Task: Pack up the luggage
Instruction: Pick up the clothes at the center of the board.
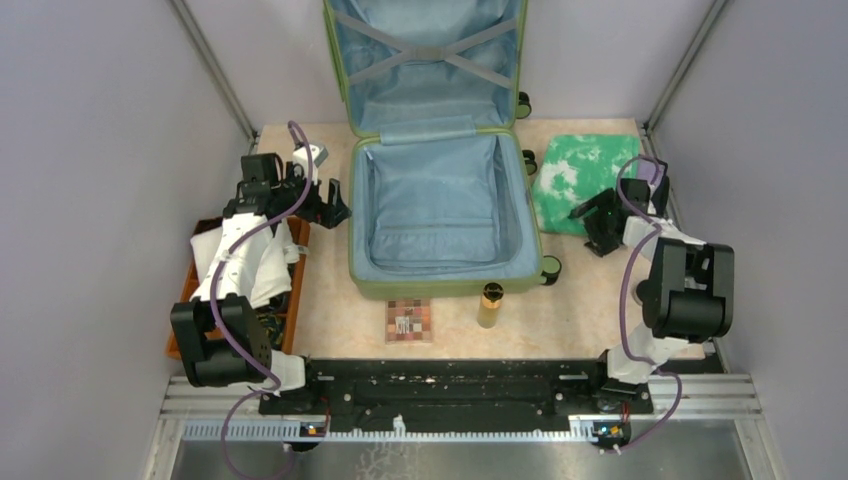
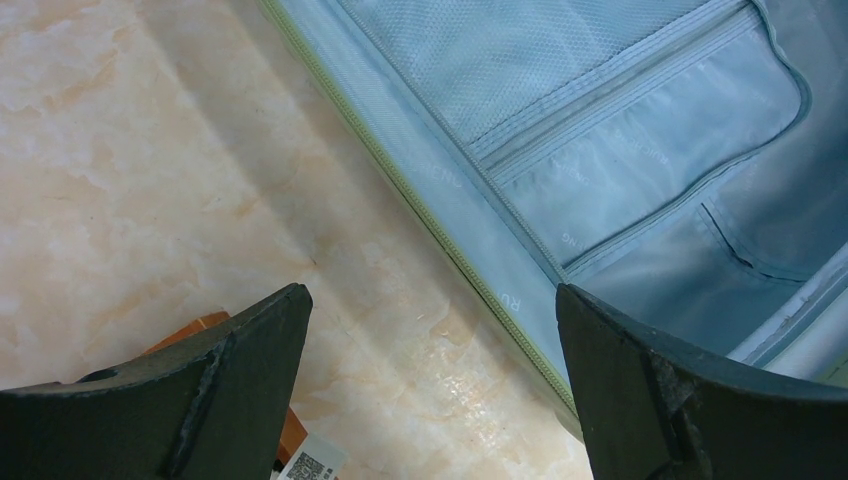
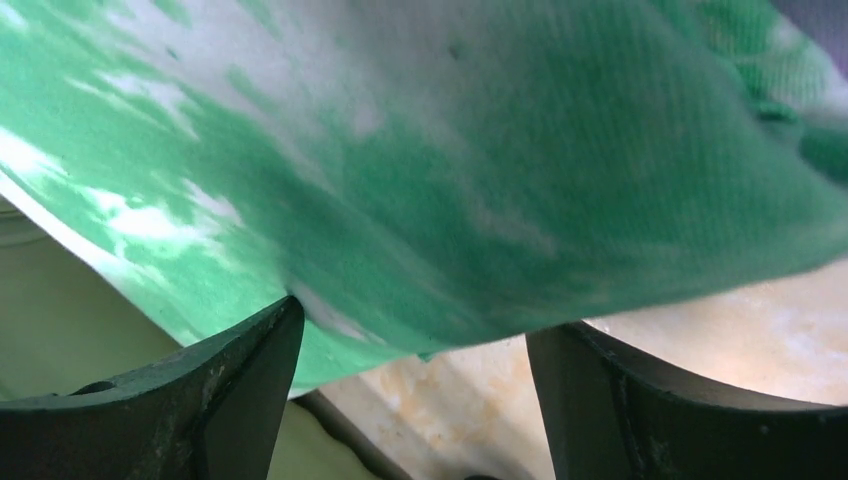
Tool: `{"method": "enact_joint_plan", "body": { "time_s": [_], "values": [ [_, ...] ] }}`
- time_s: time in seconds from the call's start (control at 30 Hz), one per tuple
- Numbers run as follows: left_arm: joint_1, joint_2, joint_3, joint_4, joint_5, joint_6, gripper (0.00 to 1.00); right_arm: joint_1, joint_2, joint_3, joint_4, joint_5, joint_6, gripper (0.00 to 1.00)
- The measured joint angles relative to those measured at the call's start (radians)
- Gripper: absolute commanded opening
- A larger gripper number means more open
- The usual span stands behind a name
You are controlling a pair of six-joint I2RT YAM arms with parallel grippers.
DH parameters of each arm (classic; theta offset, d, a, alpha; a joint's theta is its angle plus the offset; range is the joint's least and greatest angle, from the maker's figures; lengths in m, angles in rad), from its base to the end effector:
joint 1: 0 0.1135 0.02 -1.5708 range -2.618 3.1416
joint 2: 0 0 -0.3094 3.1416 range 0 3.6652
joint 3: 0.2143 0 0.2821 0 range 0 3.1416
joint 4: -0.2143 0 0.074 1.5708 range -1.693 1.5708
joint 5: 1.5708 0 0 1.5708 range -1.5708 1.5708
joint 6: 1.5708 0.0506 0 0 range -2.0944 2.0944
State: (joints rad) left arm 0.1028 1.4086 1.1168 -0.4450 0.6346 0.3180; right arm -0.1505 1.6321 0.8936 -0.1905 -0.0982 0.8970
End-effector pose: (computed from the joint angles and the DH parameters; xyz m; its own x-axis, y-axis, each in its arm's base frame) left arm 0.3376 0.0047 0.3199 -0.5241 0.1991 -0.8280 0.5454 0.8252 -0.1468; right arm 0.3543 -0.0487 0.1815 -0.4229 0.8507 -0.3122 0.6758 0.5256 0.5168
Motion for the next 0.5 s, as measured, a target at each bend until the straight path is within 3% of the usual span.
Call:
{"method": "enact_joint_plan", "body": {
  "time_s": [0.37,0.5],
  "values": [
    [0.000,0.000,0.000,-0.008,-0.001,-0.001,0.98,0.006,0.027,-0.076,0.250,0.024,0.072,0.68],
    [-0.001,0.000,0.000,-0.013,0.000,-0.002,0.98,0.006,0.019,-0.130,0.354,0.018,0.109,0.57]
  ]
}}
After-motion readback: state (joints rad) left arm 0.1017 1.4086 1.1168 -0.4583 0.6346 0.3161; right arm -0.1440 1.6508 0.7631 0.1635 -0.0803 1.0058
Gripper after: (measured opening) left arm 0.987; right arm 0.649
